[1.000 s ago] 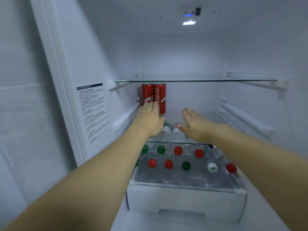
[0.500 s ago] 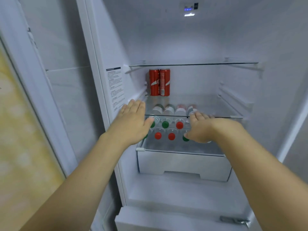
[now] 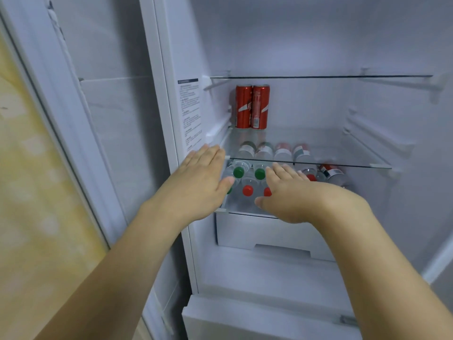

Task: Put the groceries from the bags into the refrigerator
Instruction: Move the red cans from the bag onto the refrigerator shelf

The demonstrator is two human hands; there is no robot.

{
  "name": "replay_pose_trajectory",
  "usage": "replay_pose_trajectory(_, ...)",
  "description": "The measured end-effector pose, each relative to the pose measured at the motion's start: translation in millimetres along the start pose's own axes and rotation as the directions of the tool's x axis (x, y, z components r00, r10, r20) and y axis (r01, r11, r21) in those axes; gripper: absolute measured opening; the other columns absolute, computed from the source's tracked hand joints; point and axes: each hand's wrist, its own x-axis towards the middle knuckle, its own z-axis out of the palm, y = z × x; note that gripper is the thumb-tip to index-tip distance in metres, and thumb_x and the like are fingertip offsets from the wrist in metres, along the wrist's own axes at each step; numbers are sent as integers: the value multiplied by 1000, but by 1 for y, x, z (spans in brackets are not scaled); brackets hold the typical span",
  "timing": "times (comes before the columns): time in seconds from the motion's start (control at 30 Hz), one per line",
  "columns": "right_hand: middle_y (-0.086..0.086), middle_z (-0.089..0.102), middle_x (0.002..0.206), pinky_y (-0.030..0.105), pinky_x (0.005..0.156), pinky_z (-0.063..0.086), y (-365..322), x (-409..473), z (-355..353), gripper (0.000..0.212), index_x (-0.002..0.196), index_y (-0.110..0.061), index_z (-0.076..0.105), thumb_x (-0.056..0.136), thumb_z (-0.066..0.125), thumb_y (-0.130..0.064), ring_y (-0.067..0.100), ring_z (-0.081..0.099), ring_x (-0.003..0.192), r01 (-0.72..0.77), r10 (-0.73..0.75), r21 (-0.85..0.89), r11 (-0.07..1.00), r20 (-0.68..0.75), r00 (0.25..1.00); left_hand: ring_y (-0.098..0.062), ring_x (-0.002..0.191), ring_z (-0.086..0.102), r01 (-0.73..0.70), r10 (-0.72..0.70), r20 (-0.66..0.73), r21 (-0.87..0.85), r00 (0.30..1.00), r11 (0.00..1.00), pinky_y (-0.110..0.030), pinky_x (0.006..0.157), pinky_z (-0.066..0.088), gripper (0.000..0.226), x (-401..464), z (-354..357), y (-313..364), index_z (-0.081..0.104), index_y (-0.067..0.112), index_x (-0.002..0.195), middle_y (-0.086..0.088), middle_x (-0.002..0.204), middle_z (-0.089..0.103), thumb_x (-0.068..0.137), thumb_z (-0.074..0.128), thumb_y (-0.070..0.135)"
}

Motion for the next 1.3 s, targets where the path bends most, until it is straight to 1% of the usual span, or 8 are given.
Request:
replay_pose_trajectory(0.17,6,-20,162,38,119,-8,1,0,3,72,155,-12,-12,105,28,-45,22,-17,149,23,-23,17,1000,14,1000,-12,152,-9,40,-38,69,-30,997,999,-25,120,-9,66,-12,-6,2,0,16,159,1,167,-5,105,28,43)
replay_pose_trajectory(0.3,4,-22,161,37,119,-9,-6,-2,9,71,155,-14,-12,104,27,-46,21,-19,149,96,-97,29,995,43,994,-10,152,-8,151,-145,77,-75,986,986,-20,116,-9,66,-33,-16,5,-2,17,158,3,166,-7,105,28,43)
replay_pose_trajectory(0.6,6,-20,162,36,119,-9,-34,0,17,69,155,-11,-10,105,27,-40,22,-18,149,287,-287,9,958,15,958,-12,152,-9,376,-375,42,-28,926,926,-25,118,-7,66,-94,-23,6,-2,17,158,3,166,-7,105,26,44)
replay_pose_trajectory(0.77,7,-21,161,37,119,-8,-69,-14,20,67,155,-12,-11,106,27,-38,23,-17,149,430,-430,-4,903,29,903,-10,152,-8,503,-503,4,-48,864,863,-26,120,-5,66,-141,-31,7,0,18,159,4,166,-5,105,29,44)
replay_pose_trajectory(0.87,7,-22,161,36,119,-8,-96,-27,22,68,155,-11,-12,106,26,-39,22,-18,149,515,-514,-20,857,46,857,-11,152,-8,582,-582,-9,11,813,813,-29,122,-2,67,-175,-40,1,-2,17,158,2,166,-7,104,27,45)
replay_pose_trajectory(1.0,5,-23,161,34,119,-9,-137,-44,26,69,155,-12,-13,105,27,-38,20,-18,149,613,-611,-11,790,62,789,-12,152,-11,670,-671,-20,71,741,739,-28,121,-5,68,-219,-57,-4,-7,16,158,1,166,-11,105,24,45)
replay_pose_trajectory(1.2,4,-23,161,36,119,-7,-188,-67,32,70,155,-13,-13,105,28,-41,21,-18,149,698,-695,-28,716,68,716,-12,151,-14,735,-741,4,127,671,666,-28,120,-6,69,-269,-71,-8,-10,18,157,3,165,-15,104,21,48)
replay_pose_trajectory(1.3,3,-24,161,35,119,-7,-204,-79,35,70,155,-14,-13,105,29,-40,19,-19,149,744,-736,-26,668,122,666,-11,151,-15,762,-772,12,151,635,629,-27,119,-8,68,-285,-76,-7,-12,19,157,3,165,-18,104,19,49)
